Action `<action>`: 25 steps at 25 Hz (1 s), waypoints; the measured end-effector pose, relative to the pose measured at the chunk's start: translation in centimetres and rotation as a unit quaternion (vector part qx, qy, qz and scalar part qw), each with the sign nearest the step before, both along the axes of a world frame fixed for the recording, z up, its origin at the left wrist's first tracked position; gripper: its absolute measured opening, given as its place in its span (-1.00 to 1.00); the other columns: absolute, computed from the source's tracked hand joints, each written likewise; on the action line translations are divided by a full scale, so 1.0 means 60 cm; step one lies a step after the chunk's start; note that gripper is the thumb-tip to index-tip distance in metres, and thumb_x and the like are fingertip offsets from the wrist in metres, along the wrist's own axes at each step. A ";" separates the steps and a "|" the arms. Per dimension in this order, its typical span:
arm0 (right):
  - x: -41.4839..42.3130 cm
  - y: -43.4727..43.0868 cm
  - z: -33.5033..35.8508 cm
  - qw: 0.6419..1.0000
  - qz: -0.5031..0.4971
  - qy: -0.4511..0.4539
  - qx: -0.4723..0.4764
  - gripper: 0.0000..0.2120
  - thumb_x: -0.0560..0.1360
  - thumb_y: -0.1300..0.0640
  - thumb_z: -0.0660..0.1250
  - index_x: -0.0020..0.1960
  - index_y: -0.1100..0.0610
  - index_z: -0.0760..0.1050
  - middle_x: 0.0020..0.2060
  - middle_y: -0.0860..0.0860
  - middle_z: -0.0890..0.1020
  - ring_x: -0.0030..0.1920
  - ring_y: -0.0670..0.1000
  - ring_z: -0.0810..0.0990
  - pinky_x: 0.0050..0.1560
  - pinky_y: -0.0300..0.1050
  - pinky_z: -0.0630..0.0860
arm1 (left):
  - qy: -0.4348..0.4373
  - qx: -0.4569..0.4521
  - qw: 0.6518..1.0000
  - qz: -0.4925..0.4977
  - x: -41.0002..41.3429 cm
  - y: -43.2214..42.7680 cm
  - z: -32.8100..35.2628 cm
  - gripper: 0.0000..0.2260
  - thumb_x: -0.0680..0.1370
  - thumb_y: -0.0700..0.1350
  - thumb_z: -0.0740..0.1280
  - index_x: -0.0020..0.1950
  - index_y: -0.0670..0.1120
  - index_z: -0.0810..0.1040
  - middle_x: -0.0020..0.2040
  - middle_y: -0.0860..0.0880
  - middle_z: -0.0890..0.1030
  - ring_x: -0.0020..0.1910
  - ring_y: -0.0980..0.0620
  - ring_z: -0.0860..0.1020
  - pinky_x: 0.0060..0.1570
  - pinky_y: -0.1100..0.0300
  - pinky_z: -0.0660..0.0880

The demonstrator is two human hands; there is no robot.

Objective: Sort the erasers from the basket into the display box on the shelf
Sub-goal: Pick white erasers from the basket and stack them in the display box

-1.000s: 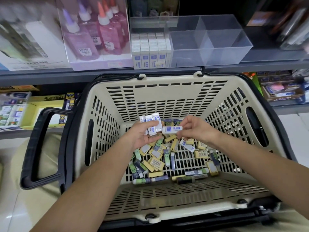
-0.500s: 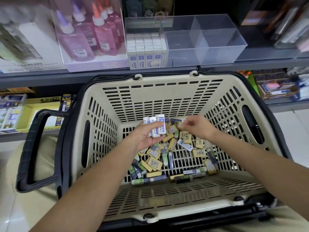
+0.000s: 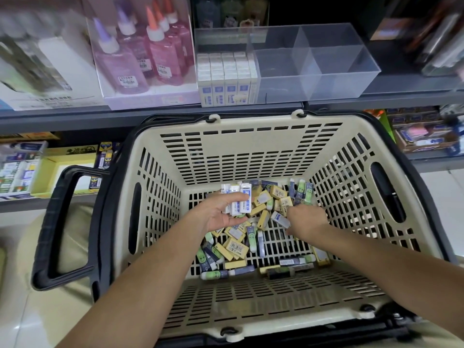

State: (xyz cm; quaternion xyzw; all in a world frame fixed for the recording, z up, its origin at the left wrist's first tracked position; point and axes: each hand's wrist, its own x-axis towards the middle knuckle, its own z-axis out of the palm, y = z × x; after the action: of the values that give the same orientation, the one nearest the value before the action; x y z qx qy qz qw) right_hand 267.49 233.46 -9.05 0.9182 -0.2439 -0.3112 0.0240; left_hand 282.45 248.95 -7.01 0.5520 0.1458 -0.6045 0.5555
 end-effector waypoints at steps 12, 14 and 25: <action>0.048 0.021 0.106 0.847 -0.285 -0.250 0.373 -0.79 0.36 0.00 0.47 -0.25 0.11 0.51 -0.39 -0.04 0.54 -0.39 -0.10 0.47 -0.36 -0.22 0.41 | 0.038 -0.062 0.997 0.021 -0.008 -0.007 0.001 -0.66 0.28 -0.12 0.52 0.00 -0.20 0.58 -0.16 -0.17 0.69 -0.18 -0.06 0.68 -0.25 0.09 0.62; 0.055 0.049 0.107 0.889 -0.183 -0.278 0.316 -0.75 0.35 -0.02 0.48 -0.25 0.11 0.48 -0.40 -0.08 0.50 -0.37 -0.12 0.45 -0.35 -0.23 0.38 | 0.049 -0.103 0.993 0.029 -0.020 -0.015 0.005 -0.67 0.28 -0.12 0.50 -0.03 -0.20 0.58 -0.15 -0.18 0.69 -0.17 -0.07 0.67 -0.19 0.08 0.62; -0.026 -0.051 0.064 0.934 -0.064 0.133 0.324 -0.79 0.51 0.26 0.31 0.13 0.15 0.57 0.04 0.04 0.61 -0.10 -0.05 0.56 0.06 -0.13 0.53 | -0.018 -0.019 0.999 -0.018 -0.020 -0.014 0.006 -0.77 0.39 -0.27 0.47 0.00 -0.16 0.55 -0.04 -0.15 0.61 -0.10 -0.09 0.61 -0.29 0.13 0.62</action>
State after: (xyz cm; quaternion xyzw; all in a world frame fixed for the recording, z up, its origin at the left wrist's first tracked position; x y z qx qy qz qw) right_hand 265.93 230.43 -5.20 0.8088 -0.1825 -0.4936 -0.2625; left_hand 281.23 248.12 -6.63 0.5552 0.1143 -0.6069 0.5571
